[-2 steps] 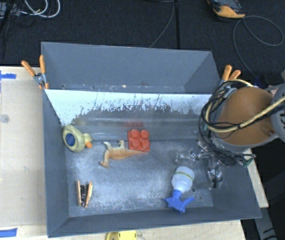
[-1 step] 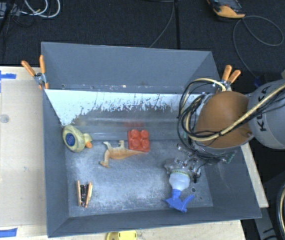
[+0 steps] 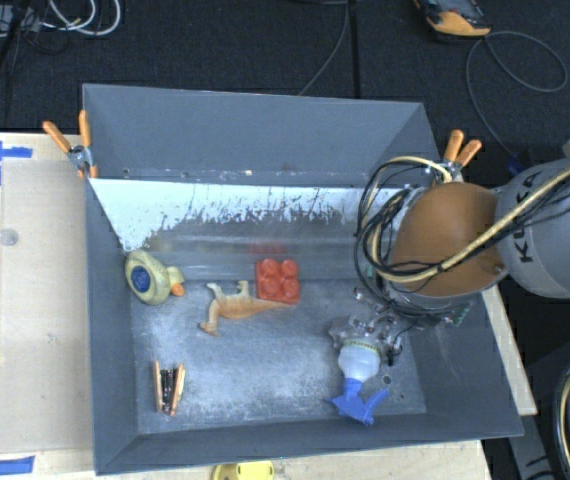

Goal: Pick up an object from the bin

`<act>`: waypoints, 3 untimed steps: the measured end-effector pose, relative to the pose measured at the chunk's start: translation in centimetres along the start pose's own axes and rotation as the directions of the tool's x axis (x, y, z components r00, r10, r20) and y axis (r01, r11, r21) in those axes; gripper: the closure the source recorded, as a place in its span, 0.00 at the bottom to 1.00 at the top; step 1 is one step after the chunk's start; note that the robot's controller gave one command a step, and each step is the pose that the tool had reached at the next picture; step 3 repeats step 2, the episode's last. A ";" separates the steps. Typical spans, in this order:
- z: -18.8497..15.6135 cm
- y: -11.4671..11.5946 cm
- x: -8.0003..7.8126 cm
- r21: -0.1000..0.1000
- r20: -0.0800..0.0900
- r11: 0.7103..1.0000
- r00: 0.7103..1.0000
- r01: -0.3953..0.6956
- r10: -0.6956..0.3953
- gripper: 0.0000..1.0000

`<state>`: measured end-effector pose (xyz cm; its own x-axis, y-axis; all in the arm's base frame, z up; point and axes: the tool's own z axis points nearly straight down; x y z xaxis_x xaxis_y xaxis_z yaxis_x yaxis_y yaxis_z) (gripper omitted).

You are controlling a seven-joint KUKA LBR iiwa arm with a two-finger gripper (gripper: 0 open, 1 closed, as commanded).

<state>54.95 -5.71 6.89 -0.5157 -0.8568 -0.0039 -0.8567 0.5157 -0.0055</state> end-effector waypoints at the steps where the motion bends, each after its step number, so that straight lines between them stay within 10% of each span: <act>1: -0.1 -0.2 -0.3 0.000 0.001 1.000 1.000 0.011 -0.011 1.00; 3: -0.1 -0.8 -0.4 0.000 0.001 0.998 0.998 0.057 -0.057 1.00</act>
Offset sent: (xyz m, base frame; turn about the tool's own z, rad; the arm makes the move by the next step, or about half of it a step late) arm 0.0112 -0.0028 0.0011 -0.0729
